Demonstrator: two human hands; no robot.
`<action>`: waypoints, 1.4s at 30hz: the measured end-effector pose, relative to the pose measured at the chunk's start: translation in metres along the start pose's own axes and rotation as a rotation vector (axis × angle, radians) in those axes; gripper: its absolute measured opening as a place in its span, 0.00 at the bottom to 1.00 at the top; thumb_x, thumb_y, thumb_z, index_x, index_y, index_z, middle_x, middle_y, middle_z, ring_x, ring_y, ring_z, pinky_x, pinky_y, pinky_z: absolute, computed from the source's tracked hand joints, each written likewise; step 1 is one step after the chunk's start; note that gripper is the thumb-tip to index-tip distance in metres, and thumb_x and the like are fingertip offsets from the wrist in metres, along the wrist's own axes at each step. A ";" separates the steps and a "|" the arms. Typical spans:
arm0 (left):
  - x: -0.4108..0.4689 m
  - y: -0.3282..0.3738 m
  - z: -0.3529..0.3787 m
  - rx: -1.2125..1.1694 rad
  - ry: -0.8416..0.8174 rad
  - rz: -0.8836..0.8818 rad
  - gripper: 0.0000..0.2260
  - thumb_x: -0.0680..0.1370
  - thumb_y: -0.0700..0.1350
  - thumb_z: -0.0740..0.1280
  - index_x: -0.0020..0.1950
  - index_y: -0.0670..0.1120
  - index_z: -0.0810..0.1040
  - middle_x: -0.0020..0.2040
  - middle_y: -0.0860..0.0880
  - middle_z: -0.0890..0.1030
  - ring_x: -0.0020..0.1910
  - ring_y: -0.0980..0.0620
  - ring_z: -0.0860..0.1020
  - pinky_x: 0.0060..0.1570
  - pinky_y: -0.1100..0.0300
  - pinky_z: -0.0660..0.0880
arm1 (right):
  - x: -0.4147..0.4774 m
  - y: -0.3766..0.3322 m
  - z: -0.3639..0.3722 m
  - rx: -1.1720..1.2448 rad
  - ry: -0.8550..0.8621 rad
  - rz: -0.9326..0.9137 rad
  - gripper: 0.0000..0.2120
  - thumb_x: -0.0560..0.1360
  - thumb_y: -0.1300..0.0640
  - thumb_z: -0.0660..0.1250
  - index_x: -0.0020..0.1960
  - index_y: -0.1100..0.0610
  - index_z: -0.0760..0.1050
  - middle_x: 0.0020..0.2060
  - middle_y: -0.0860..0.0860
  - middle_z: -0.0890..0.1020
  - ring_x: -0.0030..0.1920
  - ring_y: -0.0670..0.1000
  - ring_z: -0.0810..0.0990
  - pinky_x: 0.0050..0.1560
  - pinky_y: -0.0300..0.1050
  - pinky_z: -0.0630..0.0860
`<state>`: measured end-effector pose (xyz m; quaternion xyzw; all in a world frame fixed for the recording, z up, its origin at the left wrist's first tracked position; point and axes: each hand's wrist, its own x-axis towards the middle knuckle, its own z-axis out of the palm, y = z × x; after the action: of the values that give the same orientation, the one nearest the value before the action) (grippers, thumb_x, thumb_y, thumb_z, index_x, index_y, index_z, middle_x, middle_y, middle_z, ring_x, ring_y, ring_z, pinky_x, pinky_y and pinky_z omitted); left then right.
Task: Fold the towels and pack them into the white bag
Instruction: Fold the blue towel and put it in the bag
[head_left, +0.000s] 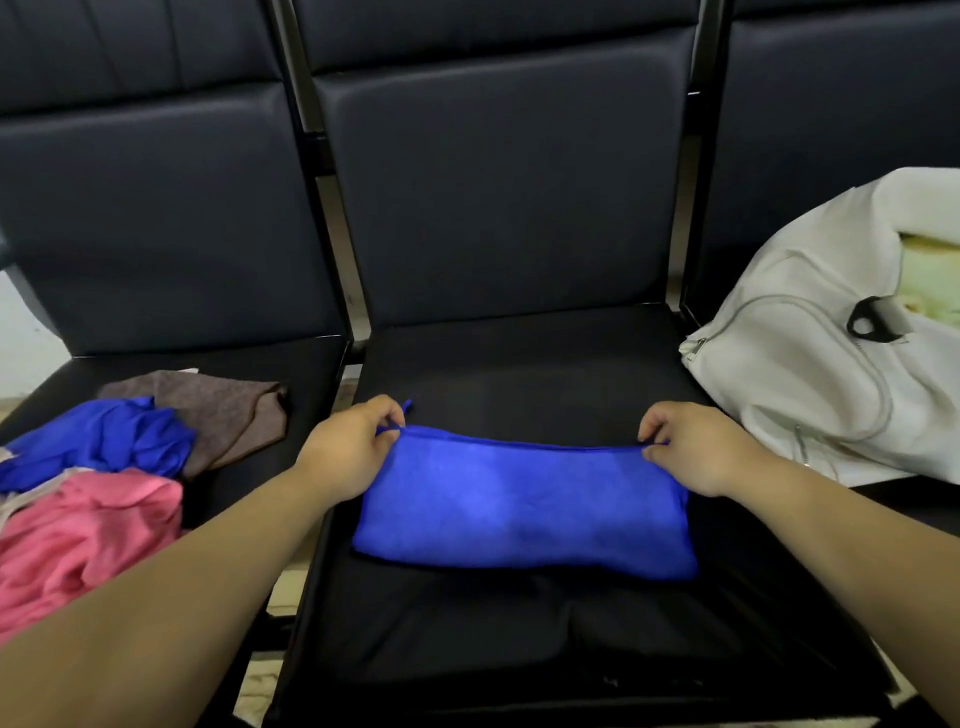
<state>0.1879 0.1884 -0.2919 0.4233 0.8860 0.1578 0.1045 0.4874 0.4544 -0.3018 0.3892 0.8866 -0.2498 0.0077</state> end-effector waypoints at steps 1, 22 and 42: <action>0.001 0.000 0.001 -0.007 0.015 -0.006 0.05 0.82 0.44 0.64 0.54 0.56 0.74 0.48 0.56 0.80 0.45 0.57 0.77 0.42 0.59 0.71 | 0.000 0.000 0.000 0.001 0.021 0.006 0.07 0.76 0.56 0.72 0.44 0.45 0.76 0.41 0.43 0.81 0.42 0.42 0.79 0.39 0.34 0.70; -0.024 0.051 0.013 0.263 0.125 -0.043 0.19 0.79 0.57 0.66 0.67 0.52 0.70 0.62 0.46 0.69 0.62 0.45 0.73 0.59 0.49 0.75 | -0.020 -0.011 -0.009 -0.191 0.068 -0.194 0.13 0.75 0.50 0.72 0.58 0.45 0.76 0.51 0.44 0.74 0.51 0.47 0.78 0.51 0.40 0.74; -0.041 0.094 0.053 0.329 -0.190 0.262 0.27 0.80 0.65 0.60 0.78 0.60 0.65 0.78 0.48 0.59 0.78 0.44 0.55 0.77 0.46 0.53 | -0.090 -0.009 0.018 0.045 -0.289 -0.348 0.10 0.74 0.53 0.76 0.54 0.44 0.81 0.48 0.42 0.85 0.47 0.35 0.82 0.48 0.26 0.73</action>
<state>0.2978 0.2222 -0.3047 0.5589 0.8235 -0.0170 0.0959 0.5406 0.3798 -0.2952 0.1905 0.9242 -0.3204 0.0826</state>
